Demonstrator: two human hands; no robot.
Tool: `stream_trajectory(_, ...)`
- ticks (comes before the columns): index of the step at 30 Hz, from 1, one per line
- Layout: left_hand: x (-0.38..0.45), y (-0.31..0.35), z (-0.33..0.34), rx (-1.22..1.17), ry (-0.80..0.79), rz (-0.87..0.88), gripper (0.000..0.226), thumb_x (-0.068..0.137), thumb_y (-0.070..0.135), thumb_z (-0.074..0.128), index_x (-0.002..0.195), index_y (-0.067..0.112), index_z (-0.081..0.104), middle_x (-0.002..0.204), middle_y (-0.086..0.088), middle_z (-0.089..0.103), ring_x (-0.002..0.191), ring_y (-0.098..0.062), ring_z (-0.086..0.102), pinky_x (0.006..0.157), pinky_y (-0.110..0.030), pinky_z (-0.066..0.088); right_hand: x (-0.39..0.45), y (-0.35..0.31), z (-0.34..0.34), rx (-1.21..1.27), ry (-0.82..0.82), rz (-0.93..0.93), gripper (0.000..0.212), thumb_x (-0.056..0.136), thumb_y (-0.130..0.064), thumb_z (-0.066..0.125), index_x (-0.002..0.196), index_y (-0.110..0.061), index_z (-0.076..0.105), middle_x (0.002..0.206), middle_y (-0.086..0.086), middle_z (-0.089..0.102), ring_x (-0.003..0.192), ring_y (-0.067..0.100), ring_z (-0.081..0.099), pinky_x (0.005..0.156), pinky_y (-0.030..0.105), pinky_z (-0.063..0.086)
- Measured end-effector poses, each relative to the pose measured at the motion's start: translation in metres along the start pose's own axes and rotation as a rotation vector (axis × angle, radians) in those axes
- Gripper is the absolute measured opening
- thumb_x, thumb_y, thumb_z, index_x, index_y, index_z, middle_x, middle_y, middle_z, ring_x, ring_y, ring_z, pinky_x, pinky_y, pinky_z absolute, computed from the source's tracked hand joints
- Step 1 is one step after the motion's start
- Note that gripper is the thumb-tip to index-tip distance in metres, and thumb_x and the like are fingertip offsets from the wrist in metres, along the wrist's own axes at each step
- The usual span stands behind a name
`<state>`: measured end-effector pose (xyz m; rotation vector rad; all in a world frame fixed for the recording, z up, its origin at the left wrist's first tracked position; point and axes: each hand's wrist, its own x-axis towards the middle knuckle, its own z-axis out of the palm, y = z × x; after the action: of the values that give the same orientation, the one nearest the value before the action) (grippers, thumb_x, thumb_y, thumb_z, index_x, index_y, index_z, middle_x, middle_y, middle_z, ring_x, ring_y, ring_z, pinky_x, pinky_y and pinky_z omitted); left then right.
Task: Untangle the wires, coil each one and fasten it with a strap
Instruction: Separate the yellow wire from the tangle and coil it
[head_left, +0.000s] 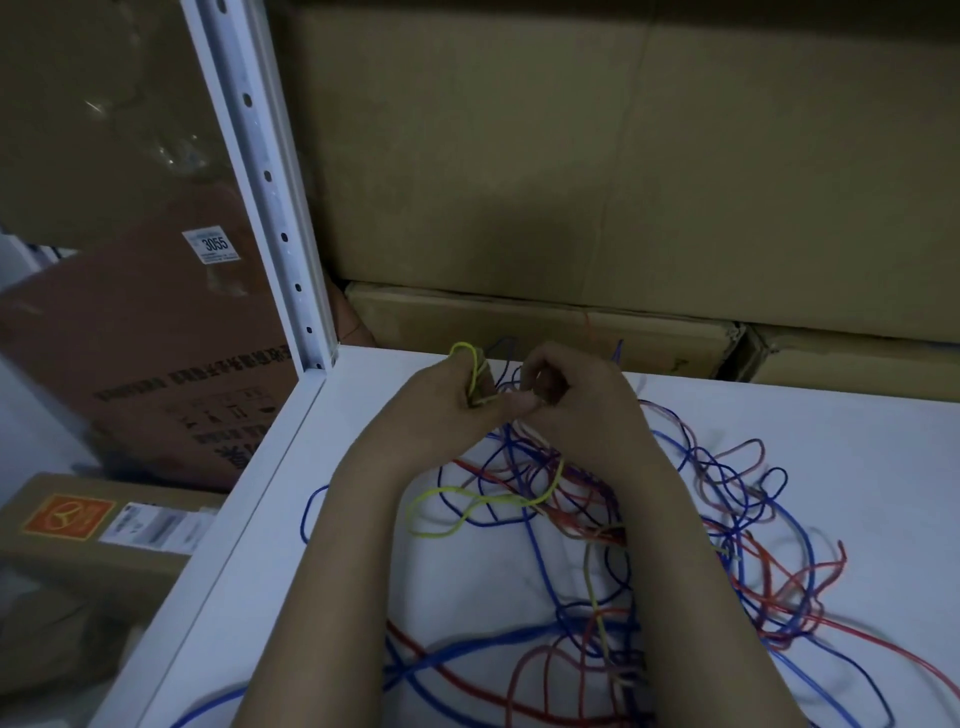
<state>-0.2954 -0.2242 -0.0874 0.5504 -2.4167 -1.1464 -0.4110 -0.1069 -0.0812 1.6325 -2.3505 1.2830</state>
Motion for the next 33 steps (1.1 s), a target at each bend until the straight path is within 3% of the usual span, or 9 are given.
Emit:
stream_trajectory(5, -0.001, -0.004, -0.01, -0.055, -0.005, 0.056, 0.041, 0.087, 0.03, 0.067, 0.066, 0.007, 0.041, 0.056, 0.01, 0.027, 0.048, -0.003, 0.028, 0.049, -0.019, 0.027, -0.003, 0.004, -0.011, 0.209, -0.276, 0.127, 0.004, 0.085, -0.03, 0.067, 0.083, -0.028, 0.065, 0.071, -0.007, 0.059, 0.064, 0.002, 0.051, 0.058, 0.017, 0.041)
stream_trajectory(8, -0.001, -0.002, -0.008, -0.065, 0.139, 0.039, 0.039, 0.091, 0.027, 0.064, 0.071, -0.003, 0.047, 0.072, 0.015, 0.016, 0.054, -0.002, 0.018, 0.052, -0.028, 0.033, -0.003, 0.002, -0.016, 0.31, -0.339, 0.15, 0.021, 0.094, -0.021, 0.055, 0.092, -0.039, 0.066, 0.081, -0.004, 0.067, 0.069, 0.008, 0.058, 0.064, 0.016, 0.041)
stream_trajectory(11, -0.001, 0.0, -0.009, 0.004, 0.259, 0.07, 0.043, 0.094, 0.031, 0.058, 0.067, 0.004, 0.04, 0.055, -0.001, 0.035, 0.052, -0.011, 0.039, 0.051, -0.018, 0.027, -0.002, 0.001, -0.014, 0.211, -0.345, 0.192, 0.014, 0.096, -0.026, 0.054, 0.1, -0.028, 0.067, 0.082, -0.003, 0.065, 0.073, 0.011, 0.059, 0.067, 0.021, 0.042)
stream_trajectory(14, -0.001, -0.002, -0.012, 0.011, 0.424, 0.05, 0.044, 0.095, 0.034, 0.054, 0.072, -0.002, 0.047, 0.061, -0.017, 0.048, 0.056, -0.021, 0.045, 0.054, -0.033, 0.031, -0.002, 0.001, -0.015, 0.113, -0.325, 0.191, 0.009, 0.092, -0.029, 0.06, 0.09, -0.022, 0.066, 0.072, -0.013, 0.053, 0.065, -0.001, 0.049, 0.062, 0.016, 0.037)
stream_trajectory(19, -0.001, 0.0, -0.009, -0.04, 0.569, -0.005, 0.045, 0.096, 0.032, 0.054, 0.061, 0.017, 0.03, 0.053, 0.003, 0.029, 0.047, -0.007, 0.034, 0.047, -0.026, 0.02, -0.003, -0.003, -0.016, 0.031, -0.309, 0.223, 0.012, 0.088, -0.022, 0.063, 0.077, -0.021, 0.058, 0.067, -0.01, 0.05, 0.056, -0.003, 0.046, 0.054, 0.012, 0.035)
stream_trajectory(22, 0.0, 0.0, -0.009, -0.058, 0.651, -0.033, 0.046, 0.098, 0.03, 0.052, 0.062, 0.019, 0.025, 0.054, 0.004, 0.027, 0.045, -0.003, 0.033, 0.044, -0.023, 0.018, -0.004, -0.002, -0.018, 0.013, -0.33, 0.282, 0.004, 0.087, -0.02, 0.063, 0.085, -0.018, 0.062, 0.069, -0.009, 0.053, 0.055, 0.001, 0.045, 0.059, 0.021, 0.038)
stream_trajectory(28, 0.001, -0.003, -0.01, -0.04, 0.697, -0.089, 0.045, 0.099, 0.031, 0.05, 0.061, 0.016, 0.03, 0.054, 0.003, 0.033, 0.045, 0.001, 0.039, 0.041, -0.019, 0.022, 0.001, 0.001, -0.023, -0.382, 0.003, 0.13, 0.027, 0.09, -0.021, 0.065, 0.116, -0.021, 0.068, 0.106, 0.009, 0.06, 0.102, 0.029, 0.048, 0.084, 0.037, 0.04)
stream_trajectory(30, 0.003, -0.006, -0.011, -0.067, 0.613, -0.141, 0.044, 0.098, 0.036, 0.05, 0.066, 0.006, 0.047, 0.057, -0.001, 0.045, 0.05, -0.002, 0.044, 0.042, -0.017, 0.027, 0.002, 0.003, -0.023, -0.448, 0.181, 0.039, 0.023, 0.09, -0.017, 0.063, 0.113, -0.015, 0.07, 0.097, 0.014, 0.06, 0.096, 0.034, 0.049, 0.074, 0.035, 0.034)
stream_trajectory(33, 0.003, -0.008, -0.013, -0.145, 0.43, -0.202, 0.043, 0.097, 0.042, 0.049, 0.064, 0.015, 0.056, 0.056, 0.009, 0.055, 0.052, -0.001, 0.049, 0.048, -0.015, 0.033, 0.002, 0.005, -0.022, -0.267, 0.367, 0.039, 0.018, 0.093, -0.014, 0.06, 0.107, -0.01, 0.071, 0.09, 0.012, 0.062, 0.085, 0.029, 0.056, 0.065, 0.028, 0.032)
